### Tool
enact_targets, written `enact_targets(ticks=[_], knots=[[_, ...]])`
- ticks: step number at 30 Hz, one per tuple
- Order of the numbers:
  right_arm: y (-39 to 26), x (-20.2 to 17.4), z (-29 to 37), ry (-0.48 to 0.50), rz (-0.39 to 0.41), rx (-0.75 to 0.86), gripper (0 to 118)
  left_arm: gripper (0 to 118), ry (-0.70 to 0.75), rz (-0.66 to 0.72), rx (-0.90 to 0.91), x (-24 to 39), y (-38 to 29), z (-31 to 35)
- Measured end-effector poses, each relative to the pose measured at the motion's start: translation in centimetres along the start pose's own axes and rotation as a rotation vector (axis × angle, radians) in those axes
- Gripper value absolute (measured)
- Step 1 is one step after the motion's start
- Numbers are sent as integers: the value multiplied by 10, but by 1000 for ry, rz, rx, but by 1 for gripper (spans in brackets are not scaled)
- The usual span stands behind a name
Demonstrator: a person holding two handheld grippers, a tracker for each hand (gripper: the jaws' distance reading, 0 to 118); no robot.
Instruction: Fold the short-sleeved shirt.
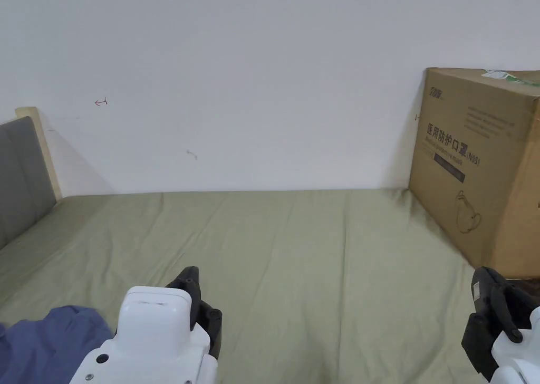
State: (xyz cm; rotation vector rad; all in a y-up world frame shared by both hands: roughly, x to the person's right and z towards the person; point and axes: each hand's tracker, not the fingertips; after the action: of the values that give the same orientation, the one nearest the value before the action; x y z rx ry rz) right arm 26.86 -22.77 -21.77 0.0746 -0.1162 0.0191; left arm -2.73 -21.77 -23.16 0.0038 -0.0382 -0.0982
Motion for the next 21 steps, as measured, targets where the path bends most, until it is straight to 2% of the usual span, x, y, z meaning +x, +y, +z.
enact_targets(ticks=[1,8,11,13,16,21], knots=[[1,0,-1,10,-12,0,0,0,-46,29,-13,-2,-1,0],[3,2,1,-13,-66,-17,0,0,-19,80,-13,-7,-7,-1],[-4,-13,-6,19,-64,-54,0,0,91,51,-26,-24,-7,9],[-8,-41,-17,94,-71,-80,0,0,132,45,-28,-50,-8,22],[-10,-92,-24,259,-113,-119,0,0,287,25,-42,-99,-12,52],[-1,-173,-16,512,-100,-89,0,0,521,51,-52,-163,-21,101]])
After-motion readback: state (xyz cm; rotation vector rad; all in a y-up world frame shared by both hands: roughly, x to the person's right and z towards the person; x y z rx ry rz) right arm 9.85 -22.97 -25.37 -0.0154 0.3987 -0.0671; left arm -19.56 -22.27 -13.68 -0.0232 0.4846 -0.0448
